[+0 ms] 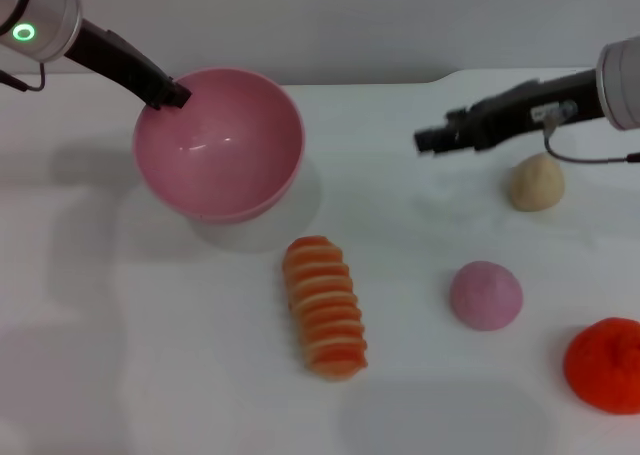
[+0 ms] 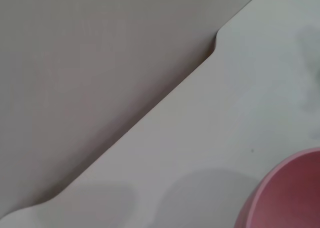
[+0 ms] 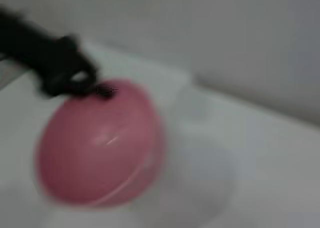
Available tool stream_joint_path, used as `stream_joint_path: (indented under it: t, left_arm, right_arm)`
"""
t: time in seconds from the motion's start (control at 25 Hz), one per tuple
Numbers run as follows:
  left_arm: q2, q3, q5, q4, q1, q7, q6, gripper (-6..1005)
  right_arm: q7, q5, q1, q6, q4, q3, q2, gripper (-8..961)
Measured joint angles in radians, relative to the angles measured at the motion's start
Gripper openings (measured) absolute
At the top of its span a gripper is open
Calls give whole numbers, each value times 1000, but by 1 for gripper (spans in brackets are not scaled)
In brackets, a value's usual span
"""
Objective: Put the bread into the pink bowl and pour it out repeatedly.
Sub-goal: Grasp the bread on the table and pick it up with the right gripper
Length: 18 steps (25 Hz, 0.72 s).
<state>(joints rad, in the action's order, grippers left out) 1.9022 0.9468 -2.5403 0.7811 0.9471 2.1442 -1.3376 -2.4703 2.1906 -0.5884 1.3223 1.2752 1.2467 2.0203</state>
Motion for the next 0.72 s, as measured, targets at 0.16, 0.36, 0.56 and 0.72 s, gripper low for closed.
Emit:
stream_joint_path:
  t: [0.16, 0.36, 0.56, 0.72]
  left_arm:
    - [3, 0, 0, 1, -5, -1, 2, 79]
    - [12, -1, 0, 1, -5, -1, 0, 80]
    - [24, -1, 2, 1, -5, -1, 0, 80]
    - [33, -1, 1, 8, -8, -1, 1, 80]
  right_arm:
    - [6, -6, -70, 200, -32, -42, -4, 589]
    - [39, -59, -174, 374, -194, -54, -12, 590]
    - [87, -74, -267, 433, -374, -53, -16, 591]
    - [115, 8, -274, 398, -380, -51, 19, 591]
